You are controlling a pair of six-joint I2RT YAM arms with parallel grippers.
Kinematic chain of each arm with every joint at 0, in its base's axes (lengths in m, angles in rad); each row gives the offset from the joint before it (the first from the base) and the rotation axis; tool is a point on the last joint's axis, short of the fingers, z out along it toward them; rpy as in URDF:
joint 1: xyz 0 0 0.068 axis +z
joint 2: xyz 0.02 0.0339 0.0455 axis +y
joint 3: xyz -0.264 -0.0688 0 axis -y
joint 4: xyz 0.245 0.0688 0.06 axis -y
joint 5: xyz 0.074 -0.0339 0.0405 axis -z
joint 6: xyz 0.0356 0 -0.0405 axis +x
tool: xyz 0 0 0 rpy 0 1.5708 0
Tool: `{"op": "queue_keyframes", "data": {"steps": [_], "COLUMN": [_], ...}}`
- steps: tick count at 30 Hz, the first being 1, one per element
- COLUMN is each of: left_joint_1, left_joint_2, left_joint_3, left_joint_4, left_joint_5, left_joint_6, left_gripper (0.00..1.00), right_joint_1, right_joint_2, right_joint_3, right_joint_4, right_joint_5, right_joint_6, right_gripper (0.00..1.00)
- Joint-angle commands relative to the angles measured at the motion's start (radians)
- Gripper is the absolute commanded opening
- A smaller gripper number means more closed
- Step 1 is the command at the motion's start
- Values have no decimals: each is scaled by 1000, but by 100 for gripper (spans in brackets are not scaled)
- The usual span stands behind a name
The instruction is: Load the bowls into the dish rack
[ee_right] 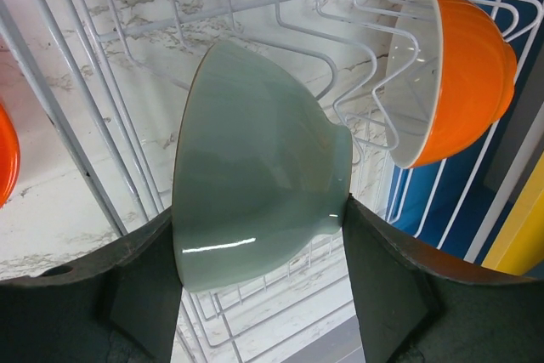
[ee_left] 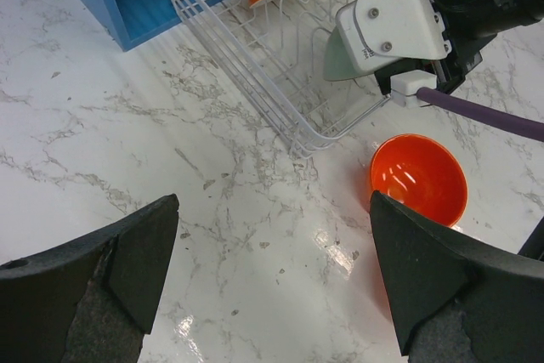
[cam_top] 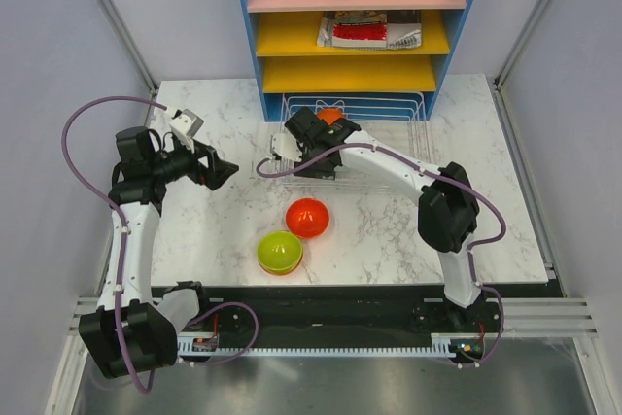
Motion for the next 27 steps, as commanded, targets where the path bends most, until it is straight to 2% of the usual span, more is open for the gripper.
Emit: {"op": "queue_keyframes", "data": {"steps": [1, 2, 6, 7, 8, 15, 21, 27], "left_joint_1": [9, 10, 10, 10, 12, 13, 13, 13], "left_joint_2": [-22, -23, -21, -23, -25, -31, -23, -3], "left_joint_3": [-3, -3, -4, -6, -6, -7, -1, -18], "left_joint_4": [17, 17, 18, 18, 18, 18, 8, -23], "left_joint_5": [36, 35, 38, 39, 41, 41, 49, 91], "left_joint_6": [-23, -23, -23, -22, -23, -23, -8, 65], "left_gripper": [100, 100, 100, 100, 100, 100, 100, 100], "right_joint_1": [-10, -10, -12, -13, -12, -13, -13, -13], "right_joint_2": [11, 14, 6, 4, 0, -3, -32, -114], "right_joint_3": [57, 60, 82, 83, 85, 143, 200, 154], "right_joint_4": [40, 42, 40, 40, 40, 5, -121, -167], "right_joint_5": [71, 76, 83, 82, 79, 54, -81, -144], "right_joint_6": [-38, -35, -35, -35, -36, -26, -10, 16], "right_gripper": [60, 70, 87, 95, 98, 98, 98, 98]}}
